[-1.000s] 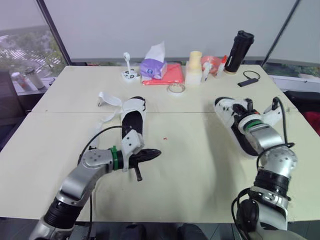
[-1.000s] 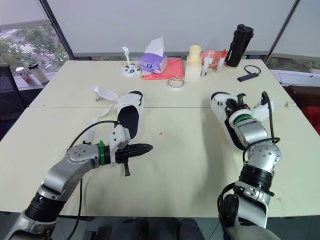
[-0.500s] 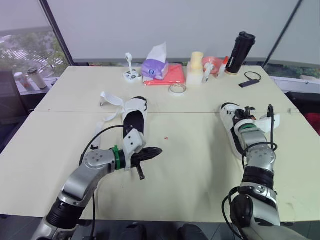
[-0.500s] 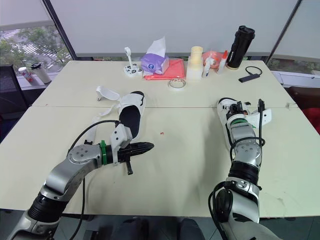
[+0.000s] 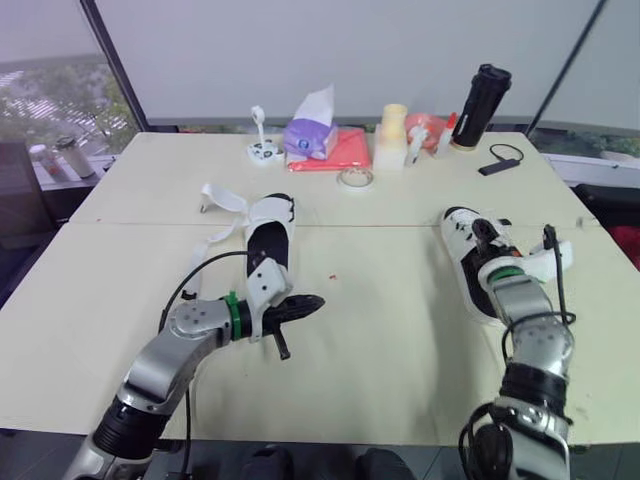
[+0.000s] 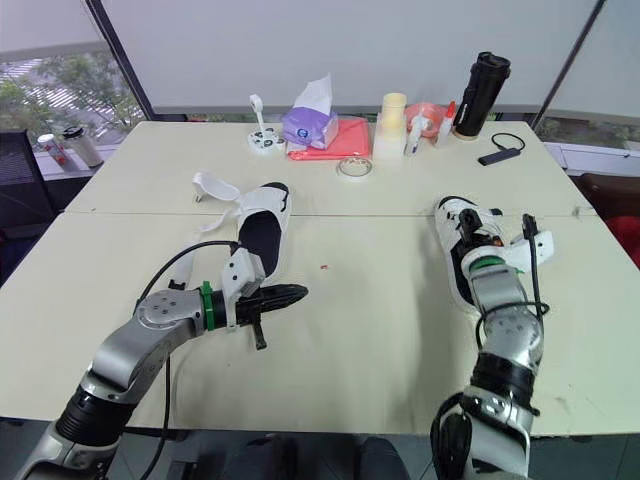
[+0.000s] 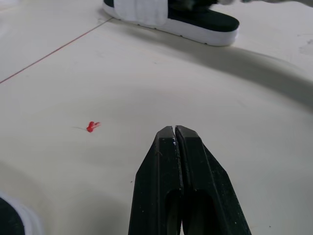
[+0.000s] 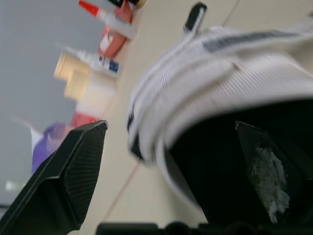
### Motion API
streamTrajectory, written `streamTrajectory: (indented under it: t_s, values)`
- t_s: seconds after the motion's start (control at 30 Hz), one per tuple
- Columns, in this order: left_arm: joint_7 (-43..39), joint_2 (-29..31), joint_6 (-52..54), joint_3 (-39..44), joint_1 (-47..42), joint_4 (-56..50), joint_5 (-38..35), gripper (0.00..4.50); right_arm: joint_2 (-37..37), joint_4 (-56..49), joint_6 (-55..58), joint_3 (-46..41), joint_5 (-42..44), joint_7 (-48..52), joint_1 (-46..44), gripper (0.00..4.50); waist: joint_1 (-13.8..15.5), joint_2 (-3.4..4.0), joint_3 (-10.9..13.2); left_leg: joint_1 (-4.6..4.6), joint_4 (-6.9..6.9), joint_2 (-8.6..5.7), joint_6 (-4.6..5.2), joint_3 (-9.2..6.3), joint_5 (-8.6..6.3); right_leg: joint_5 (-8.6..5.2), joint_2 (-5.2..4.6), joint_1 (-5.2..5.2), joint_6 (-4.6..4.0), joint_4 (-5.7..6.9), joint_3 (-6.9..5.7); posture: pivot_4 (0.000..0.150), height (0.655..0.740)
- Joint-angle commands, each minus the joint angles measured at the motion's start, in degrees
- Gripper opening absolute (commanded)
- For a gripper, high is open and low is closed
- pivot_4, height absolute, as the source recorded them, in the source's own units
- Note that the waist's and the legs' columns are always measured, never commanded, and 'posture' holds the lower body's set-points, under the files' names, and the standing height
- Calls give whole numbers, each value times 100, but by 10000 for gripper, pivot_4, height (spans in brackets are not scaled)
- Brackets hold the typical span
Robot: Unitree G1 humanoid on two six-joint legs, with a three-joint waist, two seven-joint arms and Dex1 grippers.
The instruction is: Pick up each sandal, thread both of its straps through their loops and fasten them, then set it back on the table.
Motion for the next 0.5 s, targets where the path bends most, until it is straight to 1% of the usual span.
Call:
streamTrajectory:
  t_s: [0.03, 0.13, 0.2, 0.3, 0.37, 0.4, 0.43, 0.5]
  values:
    - [192, -45, -72, 232, 10, -75, 0, 0, -165, -1015, 602, 179, 579, 10, 569, 44717, -2, 0, 0, 1, 1, 0, 0, 0, 0, 0, 0, 1, 0, 2, 0, 1500, 7400]
    - [297, -79, -71, 322, -19, -13, -16, 0, -497, -1644, 1026, 347, 932, 327, 1240, 44717, -2, 0, 0, 1, 3, -1, 0, 1, 0, 0, 0, 0, 0, 5, 1, 1500, 7400]
    - [377, -104, -127, 385, -55, 38, 28, 0, -824, -1979, 1300, 459, 1151, 718, 1678, 44717, 0, 1, 0, 2, 4, -1, 1, 1, 0, 0, 1, 1, 0, 5, 1, 1500, 7400]
    - [565, -98, -149, 530, -137, 154, 115, 0, -1351, -2369, 1559, 611, 1432, 1342, 2052, 44717, -14, 0, 0, 3, 7, -1, 2, 0, 0, 0, 5, 2, 0, 6, 1, 1500, 7400]
    - [674, -74, -165, 616, -180, 208, 170, 5510, -1641, -2520, 1626, 723, 1551, 1683, 2036, 45000, -27, -1, 1, 4, 9, 0, 2, 0, 0, 0, 9, 2, 0, 9, 2, 1500, 7400]
    - [677, -52, -158, 647, -193, 218, 170, 9053, -1756, -2560, 1643, 805, 1555, 1823, 1985, 45000, -24, -2, 1, 4, 11, 0, 2, 0, 0, 0, 11, 1, 0, 12, 2, 1500, 7400]
    - [669, -31, -140, 668, -198, 210, 161, 13306, -1877, -2603, 1669, 910, 1548, 1964, 1920, 45000, -19, -3, 1, 8, 12, 0, 2, -1, 0, 0, 16, 3, 0, 15, 2, 1500, 7400]
    - [737, 26, -182, 739, -192, 182, 257, 23287, -2147, -2774, 1777, 1286, 1440, 2343, 1689, 45000, -15, -4, 2, 10, 13, 1, 2, -1, 0, 0, 18, 4, 0, 17, 1, 1500, 7400]
